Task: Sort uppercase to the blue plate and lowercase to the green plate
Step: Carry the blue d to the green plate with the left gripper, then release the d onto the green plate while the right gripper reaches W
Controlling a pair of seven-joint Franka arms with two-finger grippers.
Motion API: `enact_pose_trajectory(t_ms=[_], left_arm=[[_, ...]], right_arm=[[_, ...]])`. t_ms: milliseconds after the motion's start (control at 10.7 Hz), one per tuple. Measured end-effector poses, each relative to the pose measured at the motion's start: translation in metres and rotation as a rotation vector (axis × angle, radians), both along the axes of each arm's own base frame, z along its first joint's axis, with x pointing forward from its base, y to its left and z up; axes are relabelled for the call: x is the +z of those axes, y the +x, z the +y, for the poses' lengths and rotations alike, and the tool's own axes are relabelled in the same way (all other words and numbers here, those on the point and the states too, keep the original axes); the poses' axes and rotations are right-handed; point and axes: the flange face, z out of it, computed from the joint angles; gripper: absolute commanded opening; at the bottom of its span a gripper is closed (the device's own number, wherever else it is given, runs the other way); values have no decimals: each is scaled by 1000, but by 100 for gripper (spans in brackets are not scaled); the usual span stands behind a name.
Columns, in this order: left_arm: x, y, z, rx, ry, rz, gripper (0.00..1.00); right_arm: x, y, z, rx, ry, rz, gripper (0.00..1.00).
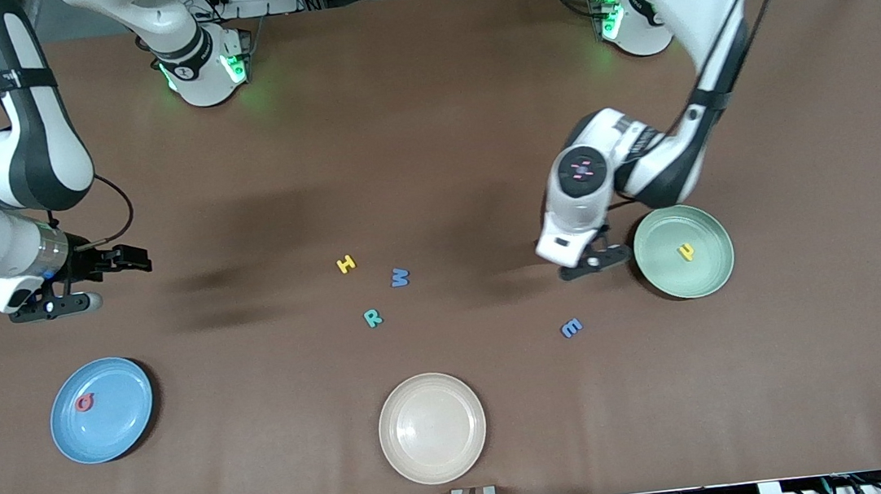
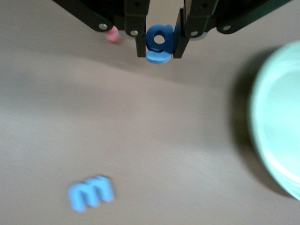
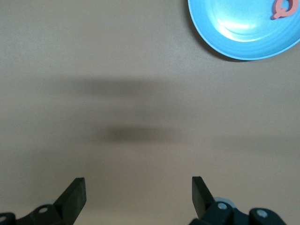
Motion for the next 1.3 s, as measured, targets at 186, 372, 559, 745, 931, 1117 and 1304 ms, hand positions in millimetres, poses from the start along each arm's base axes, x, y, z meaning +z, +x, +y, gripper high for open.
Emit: enact_pose_trajectory(t_ms=[186, 372, 559, 745, 931, 1117, 1304], left_arm=[[10, 14, 66, -49, 10, 17, 11], [18, 27, 139, -103, 11, 35, 12], [13, 36, 202, -137, -11, 35, 13], [-1, 35, 227, -151, -33, 31, 13], [-5, 34, 220, -164, -41, 36, 19], [-4, 34, 215, -172, -43, 34, 44], [-4, 34, 214, -173, -44, 34, 52]], right_arm=[[0, 1, 13, -11, -4, 0, 100], [1, 3, 63, -62, -21, -3, 100], [5, -2, 145, -108, -42, -14, 100], [-3, -5, 237, -157, -74, -23, 100], [-27, 7, 291, -183, -106, -29, 100], [-57, 15, 331, -199, -123, -27, 100], [-77, 22, 363, -238, -133, -46, 100]])
